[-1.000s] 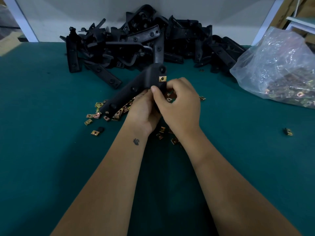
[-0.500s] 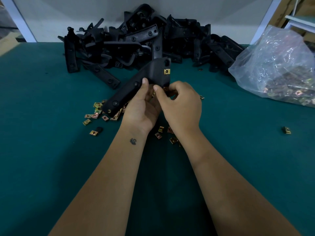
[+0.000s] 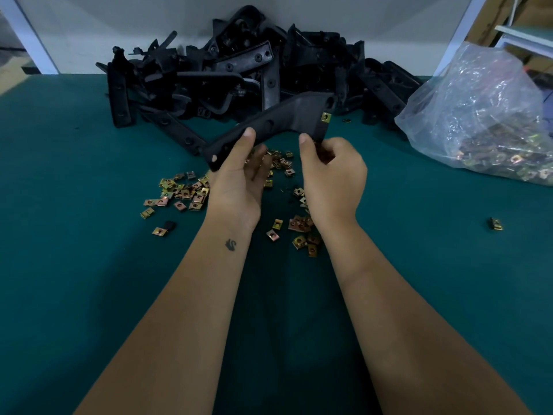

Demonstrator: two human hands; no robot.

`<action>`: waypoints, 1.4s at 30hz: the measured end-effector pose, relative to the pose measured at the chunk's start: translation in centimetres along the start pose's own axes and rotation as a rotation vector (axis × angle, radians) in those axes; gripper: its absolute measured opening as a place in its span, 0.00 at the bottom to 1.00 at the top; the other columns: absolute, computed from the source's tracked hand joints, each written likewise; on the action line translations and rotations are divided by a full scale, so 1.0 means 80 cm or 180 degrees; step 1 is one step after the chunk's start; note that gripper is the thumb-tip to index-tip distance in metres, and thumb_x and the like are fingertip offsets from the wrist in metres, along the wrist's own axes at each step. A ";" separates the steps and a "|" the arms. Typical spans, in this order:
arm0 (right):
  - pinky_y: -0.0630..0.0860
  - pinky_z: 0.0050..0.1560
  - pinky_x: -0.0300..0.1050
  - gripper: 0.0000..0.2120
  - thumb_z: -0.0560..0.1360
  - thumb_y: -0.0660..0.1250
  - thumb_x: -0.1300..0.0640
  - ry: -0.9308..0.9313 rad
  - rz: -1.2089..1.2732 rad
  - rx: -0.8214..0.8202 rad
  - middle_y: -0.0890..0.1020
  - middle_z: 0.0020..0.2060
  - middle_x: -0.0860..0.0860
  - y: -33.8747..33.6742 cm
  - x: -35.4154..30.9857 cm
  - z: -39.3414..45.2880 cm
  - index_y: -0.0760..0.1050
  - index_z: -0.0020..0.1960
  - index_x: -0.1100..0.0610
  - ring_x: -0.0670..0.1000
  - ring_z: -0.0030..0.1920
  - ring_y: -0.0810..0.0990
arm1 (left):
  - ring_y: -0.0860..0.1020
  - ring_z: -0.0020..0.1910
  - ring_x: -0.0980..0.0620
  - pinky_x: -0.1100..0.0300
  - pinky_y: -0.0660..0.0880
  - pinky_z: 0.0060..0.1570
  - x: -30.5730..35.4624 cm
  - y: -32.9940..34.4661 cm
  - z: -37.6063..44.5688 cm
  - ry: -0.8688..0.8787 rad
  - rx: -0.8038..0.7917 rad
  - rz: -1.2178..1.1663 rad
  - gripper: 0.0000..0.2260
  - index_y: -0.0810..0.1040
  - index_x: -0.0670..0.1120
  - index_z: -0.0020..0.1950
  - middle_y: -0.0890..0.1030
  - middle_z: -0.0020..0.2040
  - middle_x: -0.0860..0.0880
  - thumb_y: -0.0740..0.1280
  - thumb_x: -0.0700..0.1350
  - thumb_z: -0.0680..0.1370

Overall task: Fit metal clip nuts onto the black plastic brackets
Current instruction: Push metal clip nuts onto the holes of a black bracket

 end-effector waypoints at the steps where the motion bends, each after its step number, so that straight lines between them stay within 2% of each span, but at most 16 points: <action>1: 0.71 0.37 0.44 0.15 0.76 0.67 0.44 0.0103 0.0133 0.0027 0.79 0.36 0.49 -0.003 0.002 0.001 0.74 0.37 0.53 0.49 0.38 0.78 | 0.82 0.40 0.52 0.61 0.80 0.41 0.004 -0.001 0.000 0.0112 0.0047 0.0036 0.13 0.77 0.40 0.59 0.83 0.43 0.46 0.72 0.39 0.76; 3: 0.70 0.34 0.39 0.15 0.76 0.69 0.45 0.0310 0.0455 0.0076 0.77 0.32 0.46 -0.008 0.006 0.002 0.71 0.35 0.51 0.44 0.34 0.75 | 0.83 0.36 0.52 0.62 0.80 0.38 0.009 -0.002 -0.002 0.0286 0.0093 0.0255 0.07 0.77 0.43 0.50 0.84 0.37 0.48 0.73 0.37 0.75; 5: 0.68 0.30 0.33 0.15 0.75 0.70 0.48 0.0538 0.0925 0.0136 0.74 0.30 0.44 -0.013 0.010 0.002 0.71 0.35 0.52 0.41 0.29 0.71 | 0.83 0.36 0.52 0.63 0.79 0.38 0.011 -0.001 -0.003 0.0388 0.0074 0.0633 0.05 0.78 0.44 0.46 0.85 0.35 0.50 0.73 0.37 0.76; 7: 0.69 0.31 0.34 0.13 0.76 0.70 0.52 0.0674 0.1515 0.0087 0.73 0.29 0.44 -0.016 0.009 0.002 0.72 0.36 0.55 0.42 0.30 0.71 | 0.84 0.38 0.51 0.63 0.79 0.39 0.011 -0.001 -0.003 0.0440 0.0082 0.0879 0.04 0.79 0.43 0.47 0.85 0.37 0.49 0.73 0.38 0.76; 10: 0.73 0.37 0.33 0.04 0.76 0.71 0.56 0.0484 0.1985 -0.0392 0.78 0.33 0.41 -0.011 -0.007 0.000 0.77 0.46 0.54 0.41 0.35 0.76 | 0.85 0.40 0.49 0.62 0.80 0.40 0.011 -0.003 -0.001 0.0367 0.0133 0.0713 0.04 0.79 0.42 0.47 0.85 0.39 0.47 0.72 0.38 0.76; 14: 0.78 0.42 0.36 0.12 0.75 0.72 0.60 0.0630 0.2278 -0.0753 0.81 0.39 0.47 0.005 -0.020 -0.013 0.76 0.57 0.55 0.45 0.40 0.80 | 0.85 0.42 0.48 0.60 0.81 0.41 0.012 0.001 -0.007 0.0319 0.0150 0.0174 0.04 0.77 0.39 0.49 0.85 0.43 0.43 0.71 0.37 0.77; 19: 0.80 0.45 0.43 0.06 0.77 0.70 0.58 0.1008 0.2215 -0.0688 0.81 0.40 0.52 0.001 -0.012 -0.018 0.79 0.53 0.53 0.48 0.39 0.80 | 0.85 0.41 0.48 0.58 0.81 0.41 0.001 0.022 -0.022 0.0270 0.0060 0.0113 0.05 0.77 0.39 0.51 0.86 0.40 0.43 0.70 0.38 0.78; 23: 0.75 0.37 0.33 0.05 0.77 0.69 0.57 0.1223 0.2285 -0.0190 0.80 0.37 0.48 -0.028 0.004 -0.005 0.81 0.51 0.58 0.41 0.36 0.78 | 0.85 0.47 0.44 0.51 0.82 0.50 -0.041 0.055 -0.055 0.0093 -0.0065 0.0403 0.05 0.77 0.44 0.47 0.86 0.46 0.42 0.72 0.37 0.77; 26: 0.72 0.32 0.32 0.07 0.78 0.68 0.59 0.1319 0.2259 0.0260 0.77 0.30 0.45 -0.067 0.019 0.005 0.78 0.53 0.62 0.38 0.29 0.75 | 0.83 0.41 0.48 0.55 0.80 0.45 -0.078 0.083 -0.084 0.0027 -0.0188 0.0651 0.05 0.78 0.45 0.42 0.85 0.40 0.46 0.71 0.38 0.77; 28: 0.71 0.30 0.34 0.07 0.78 0.68 0.60 0.1307 0.2176 0.0449 0.74 0.27 0.46 -0.103 0.029 0.011 0.77 0.50 0.64 0.40 0.26 0.73 | 0.79 0.39 0.49 0.55 0.77 0.44 -0.106 0.107 -0.107 0.0030 -0.0327 0.0864 0.08 0.76 0.45 0.40 0.81 0.37 0.48 0.70 0.39 0.77; 30: 0.72 0.34 0.39 0.07 0.78 0.67 0.58 0.1313 0.2121 0.0536 0.74 0.30 0.50 -0.143 0.040 0.013 0.74 0.46 0.62 0.46 0.30 0.73 | 0.78 0.37 0.51 0.56 0.77 0.42 -0.135 0.132 -0.134 0.0037 -0.0518 0.1039 0.08 0.74 0.46 0.40 0.79 0.35 0.50 0.69 0.41 0.78; 32: 0.71 0.37 0.43 0.07 0.78 0.67 0.59 0.1278 0.2056 0.0737 0.73 0.33 0.53 -0.191 0.053 0.014 0.73 0.43 0.60 0.49 0.34 0.72 | 0.80 0.38 0.52 0.57 0.78 0.43 -0.165 0.156 -0.163 -0.0020 -0.0691 0.1128 0.03 0.75 0.47 0.46 0.81 0.38 0.51 0.69 0.43 0.78; 34: 0.69 0.39 0.44 0.07 0.79 0.66 0.62 0.1153 0.1976 0.1041 0.71 0.33 0.53 -0.250 0.065 0.013 0.72 0.43 0.61 0.51 0.35 0.70 | 0.82 0.43 0.51 0.54 0.80 0.50 -0.199 0.179 -0.198 -0.0112 -0.0916 0.1268 0.12 0.72 0.51 0.61 0.82 0.42 0.53 0.67 0.44 0.79; 36: 0.73 0.38 0.41 0.05 0.79 0.65 0.63 0.1078 0.1775 0.1348 0.75 0.34 0.53 -0.312 0.079 0.007 0.75 0.45 0.63 0.48 0.34 0.73 | 0.82 0.49 0.53 0.52 0.79 0.56 -0.229 0.204 -0.240 0.0064 -0.1332 0.1595 0.18 0.69 0.50 0.70 0.84 0.46 0.55 0.65 0.42 0.81; 39: 0.76 0.43 0.44 0.07 0.79 0.64 0.64 0.1097 0.1650 0.1804 0.79 0.36 0.55 -0.399 0.110 -0.018 0.76 0.42 0.61 0.50 0.37 0.77 | 0.78 0.60 0.53 0.55 0.73 0.64 -0.273 0.232 -0.309 0.0435 -0.2045 0.2221 0.16 0.75 0.46 0.68 0.81 0.61 0.49 0.63 0.40 0.81; 42: 0.73 0.37 0.38 0.13 0.80 0.63 0.64 0.1177 0.1426 0.2172 0.78 0.29 0.48 -0.466 0.146 -0.061 0.74 0.37 0.58 0.45 0.32 0.76 | 0.75 0.64 0.54 0.63 0.69 0.63 -0.319 0.237 -0.368 0.0496 -0.2681 0.2785 0.18 0.74 0.48 0.71 0.78 0.67 0.51 0.62 0.42 0.81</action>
Point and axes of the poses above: each hand's wrist, its own z-axis towards the middle knuckle, its own y-axis out of the palm, x = y × z, the point moved 6 cm from there along z, towards the middle knuckle
